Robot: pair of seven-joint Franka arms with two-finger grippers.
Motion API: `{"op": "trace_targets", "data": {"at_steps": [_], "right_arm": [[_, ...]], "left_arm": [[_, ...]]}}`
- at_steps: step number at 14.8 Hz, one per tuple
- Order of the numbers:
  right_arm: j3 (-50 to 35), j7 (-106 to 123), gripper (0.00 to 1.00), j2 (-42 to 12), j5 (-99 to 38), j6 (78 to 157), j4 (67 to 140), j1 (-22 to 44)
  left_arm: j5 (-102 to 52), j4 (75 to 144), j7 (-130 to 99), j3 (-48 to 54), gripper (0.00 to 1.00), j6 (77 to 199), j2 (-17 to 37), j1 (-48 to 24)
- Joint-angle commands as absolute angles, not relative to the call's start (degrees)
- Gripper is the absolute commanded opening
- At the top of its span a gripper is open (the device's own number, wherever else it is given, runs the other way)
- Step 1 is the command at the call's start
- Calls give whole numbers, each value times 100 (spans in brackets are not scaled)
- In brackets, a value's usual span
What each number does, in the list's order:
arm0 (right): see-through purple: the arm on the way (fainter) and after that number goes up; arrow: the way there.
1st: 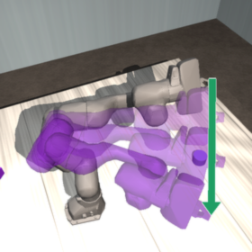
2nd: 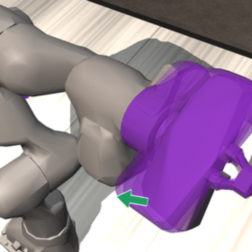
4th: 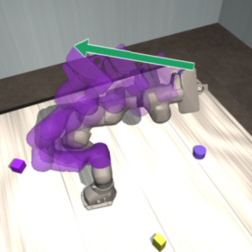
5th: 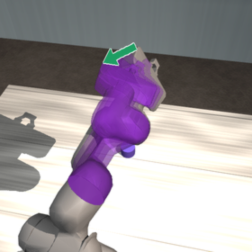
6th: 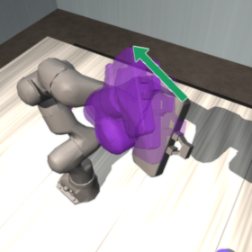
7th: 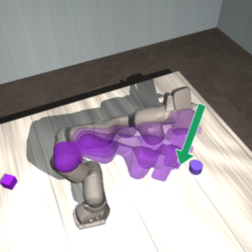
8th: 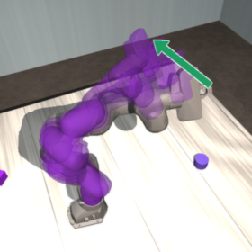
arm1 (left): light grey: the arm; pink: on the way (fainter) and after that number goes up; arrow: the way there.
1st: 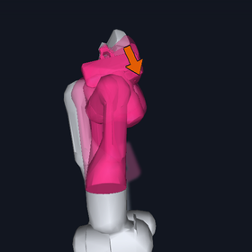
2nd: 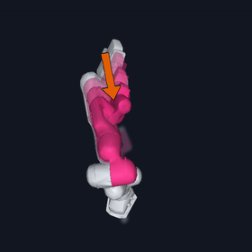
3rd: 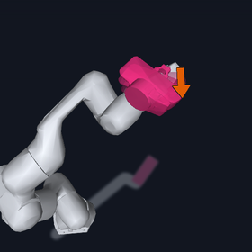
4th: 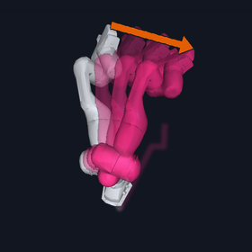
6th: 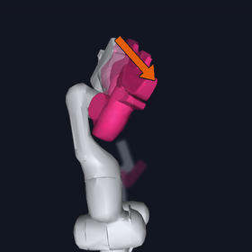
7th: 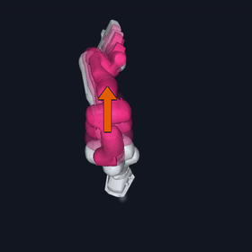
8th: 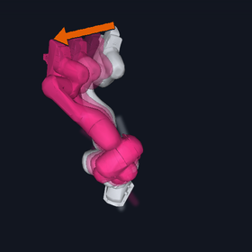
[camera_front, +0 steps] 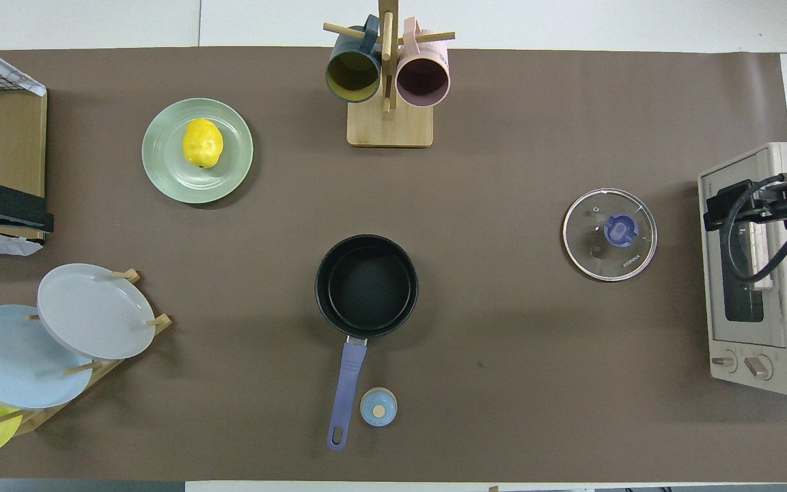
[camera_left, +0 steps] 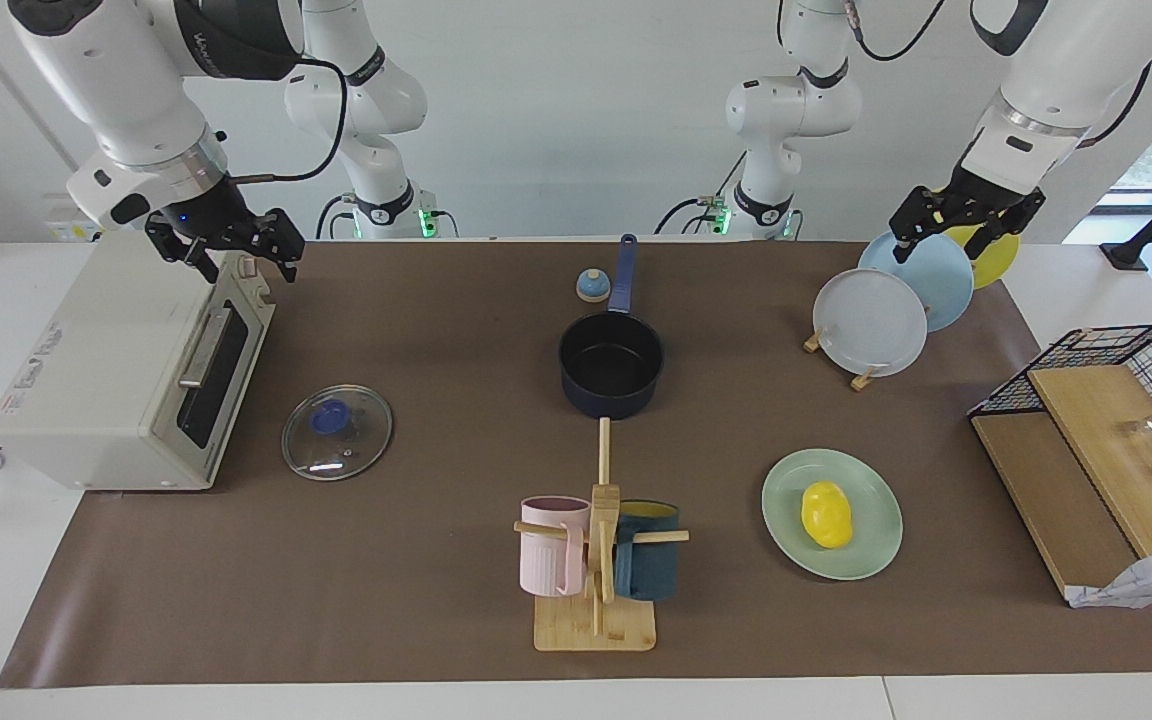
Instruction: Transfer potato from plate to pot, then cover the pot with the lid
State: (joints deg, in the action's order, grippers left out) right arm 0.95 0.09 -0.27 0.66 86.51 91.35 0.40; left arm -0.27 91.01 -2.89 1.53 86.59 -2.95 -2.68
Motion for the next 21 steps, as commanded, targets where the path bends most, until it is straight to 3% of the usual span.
{"op": "trace_targets", "data": {"at_steps": [1,10,12,15,18,21], "right_arm": [[70,-97,100,9,-53,8736,9193,-9],[70,-45,100,53,-53,8806,9298,-44],[79,210,100,184,-236,9243,9649,-18],[62,368,100,220,-229,10131,10413,157],[62,545,100,-359,-229,10694,10485,158],[53,815,100,-825,-193,11466,10695,167]], "left_arm": [[26,9026,-202,123,100,8692,-246,-290],[26,9105,-193,132,100,8797,-264,-342],[-17,9062,-211,149,100,8955,-115,-369],[-299,8214,-246,185,100,8904,1014,-509],[-299,6982,-343,149,100,9104,2562,-712],[-299,6821,-343,149,100,9990,3390,-721]]}}
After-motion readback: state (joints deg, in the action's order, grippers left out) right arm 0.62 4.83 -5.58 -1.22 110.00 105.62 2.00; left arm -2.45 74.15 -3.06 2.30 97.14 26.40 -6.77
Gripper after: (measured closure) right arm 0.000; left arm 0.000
